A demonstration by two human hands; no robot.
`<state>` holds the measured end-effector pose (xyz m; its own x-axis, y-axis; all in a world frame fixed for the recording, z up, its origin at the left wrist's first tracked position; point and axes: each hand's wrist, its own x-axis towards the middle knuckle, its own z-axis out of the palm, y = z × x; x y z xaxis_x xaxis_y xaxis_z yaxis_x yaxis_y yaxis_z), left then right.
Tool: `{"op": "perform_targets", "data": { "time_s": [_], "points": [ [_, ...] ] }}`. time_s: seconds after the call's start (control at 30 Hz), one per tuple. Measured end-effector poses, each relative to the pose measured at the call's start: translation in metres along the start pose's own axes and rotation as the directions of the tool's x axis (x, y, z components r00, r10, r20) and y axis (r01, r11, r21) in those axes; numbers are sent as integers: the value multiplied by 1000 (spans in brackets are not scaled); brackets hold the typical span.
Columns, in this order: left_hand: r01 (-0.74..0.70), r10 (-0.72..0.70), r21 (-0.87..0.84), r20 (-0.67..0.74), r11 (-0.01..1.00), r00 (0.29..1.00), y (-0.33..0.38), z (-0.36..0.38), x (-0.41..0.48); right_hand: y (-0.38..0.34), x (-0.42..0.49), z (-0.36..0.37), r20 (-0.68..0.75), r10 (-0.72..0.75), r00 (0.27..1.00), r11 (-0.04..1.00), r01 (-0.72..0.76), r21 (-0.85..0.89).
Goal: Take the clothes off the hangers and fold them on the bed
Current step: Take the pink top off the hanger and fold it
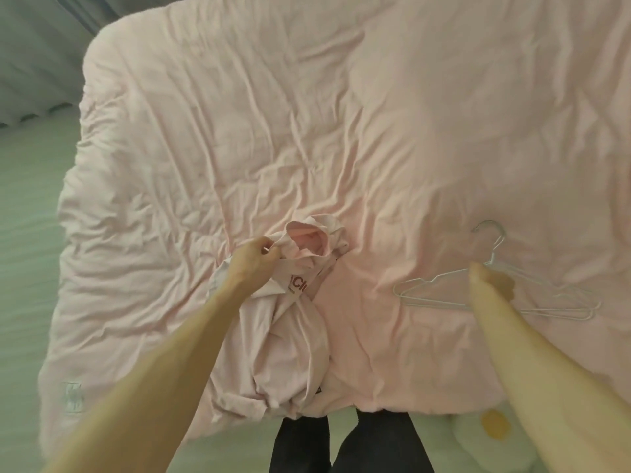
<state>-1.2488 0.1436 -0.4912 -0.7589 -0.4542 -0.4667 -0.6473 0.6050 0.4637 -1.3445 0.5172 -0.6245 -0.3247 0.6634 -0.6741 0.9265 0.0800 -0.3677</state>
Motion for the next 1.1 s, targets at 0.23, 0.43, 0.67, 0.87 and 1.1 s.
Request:
{"op": "perform_targets", "data": {
  "time_s": [0.23,0.43,0.67,0.87,1.1],
  "points": [
    [-27,24,-224,-15,974,1000,-21,-52,-32,15,-151,51,532,-513,674,694,690,-205],
    [-104,90,-361,-55,927,994,-42,-140,-58,-3,-257,96,788,-523,325,257,942,-217],
    [-152,112,-430,-117,890,987,-95,-225,-67,-17,-334,116,755,-652,71,101,995,-7],
    [-183,129,-510,-140,841,982,-132,-268,-54,-26,-403,105,821,-561,108,314,945,90],
    [-283,308,-546,-48,789,950,-120,-289,-74,6,-437,99,904,-403,146,535,838,103]
  ]
}}
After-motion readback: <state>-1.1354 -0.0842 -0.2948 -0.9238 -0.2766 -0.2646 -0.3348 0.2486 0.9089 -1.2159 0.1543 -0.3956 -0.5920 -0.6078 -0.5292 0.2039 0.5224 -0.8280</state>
